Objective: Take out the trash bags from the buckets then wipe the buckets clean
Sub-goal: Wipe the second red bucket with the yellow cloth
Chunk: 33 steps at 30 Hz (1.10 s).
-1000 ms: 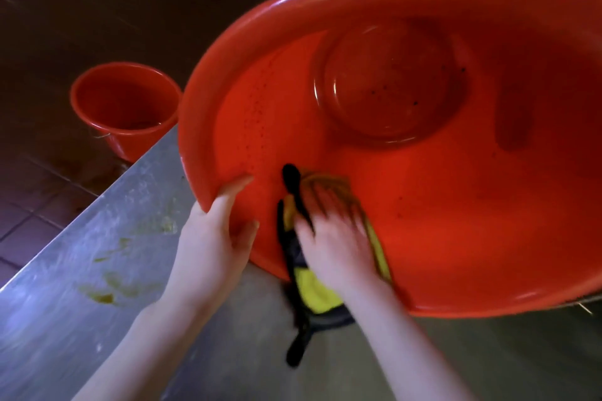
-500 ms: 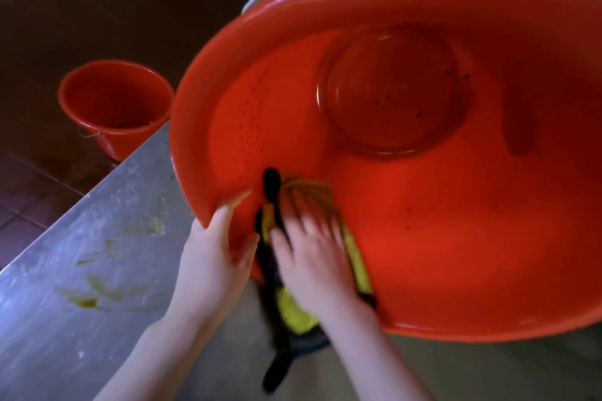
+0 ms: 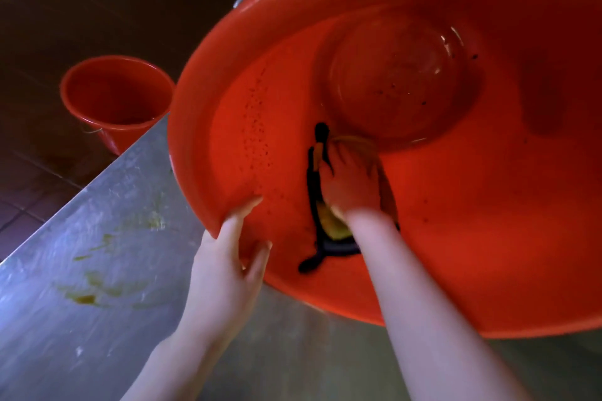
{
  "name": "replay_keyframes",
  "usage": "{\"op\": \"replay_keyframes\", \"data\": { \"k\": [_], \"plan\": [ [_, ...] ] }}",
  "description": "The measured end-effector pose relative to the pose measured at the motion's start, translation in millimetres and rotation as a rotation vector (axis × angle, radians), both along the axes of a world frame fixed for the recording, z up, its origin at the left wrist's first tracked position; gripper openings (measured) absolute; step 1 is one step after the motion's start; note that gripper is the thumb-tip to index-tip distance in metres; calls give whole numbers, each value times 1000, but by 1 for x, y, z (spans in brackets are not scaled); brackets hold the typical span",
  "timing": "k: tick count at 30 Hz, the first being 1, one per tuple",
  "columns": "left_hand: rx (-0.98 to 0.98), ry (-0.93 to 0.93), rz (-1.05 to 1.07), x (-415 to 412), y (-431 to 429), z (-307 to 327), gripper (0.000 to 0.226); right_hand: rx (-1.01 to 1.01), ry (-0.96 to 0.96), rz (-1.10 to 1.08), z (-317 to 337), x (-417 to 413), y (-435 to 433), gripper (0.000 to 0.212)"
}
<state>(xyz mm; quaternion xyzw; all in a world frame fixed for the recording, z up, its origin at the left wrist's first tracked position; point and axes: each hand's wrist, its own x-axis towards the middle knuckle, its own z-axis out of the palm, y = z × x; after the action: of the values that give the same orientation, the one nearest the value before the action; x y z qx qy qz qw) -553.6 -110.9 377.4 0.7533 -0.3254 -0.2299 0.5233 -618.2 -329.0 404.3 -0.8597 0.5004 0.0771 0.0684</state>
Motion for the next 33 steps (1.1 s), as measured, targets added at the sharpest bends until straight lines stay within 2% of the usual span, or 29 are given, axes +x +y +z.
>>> {"op": "replay_keyframes", "data": {
  "k": [1,3,6,11,13,16,17,19,21,23,25,27,30,33],
  "plan": [
    [-5,10,6,1,-1,0,60,-23,7,98,0,-7,23,56],
    [-32,29,31,2,-2,0,52,-55,-103,264,3,-24,82,62],
    [-66,75,40,1,-1,6,40,-1,-225,302,5,-37,133,56],
    [20,57,-121,8,10,23,59,-49,9,139,6,-23,88,60],
    [54,-143,-139,24,14,39,67,0,-59,74,6,-21,77,57],
    [-57,-648,-6,57,10,73,67,39,-155,70,5,-22,75,56],
    [-88,-748,7,66,7,81,66,49,-143,73,5,-24,75,56],
    [-79,-812,-5,77,2,87,68,2,-80,40,6,-33,73,59],
    [-32,-723,-56,76,2,80,70,-135,10,0,13,-48,72,66],
    [9,-529,-108,63,6,62,69,-245,124,-2,22,-67,70,72],
    [22,-330,-89,46,9,42,70,-257,236,8,31,-83,70,70],
    [21,-234,-45,31,10,28,72,-197,287,27,35,-90,75,63],
    [33,-185,-59,26,3,19,72,-45,199,120,28,-80,103,56],
    [71,-161,-115,31,-3,18,72,27,27,184,14,-64,138,62]
  ]
}}
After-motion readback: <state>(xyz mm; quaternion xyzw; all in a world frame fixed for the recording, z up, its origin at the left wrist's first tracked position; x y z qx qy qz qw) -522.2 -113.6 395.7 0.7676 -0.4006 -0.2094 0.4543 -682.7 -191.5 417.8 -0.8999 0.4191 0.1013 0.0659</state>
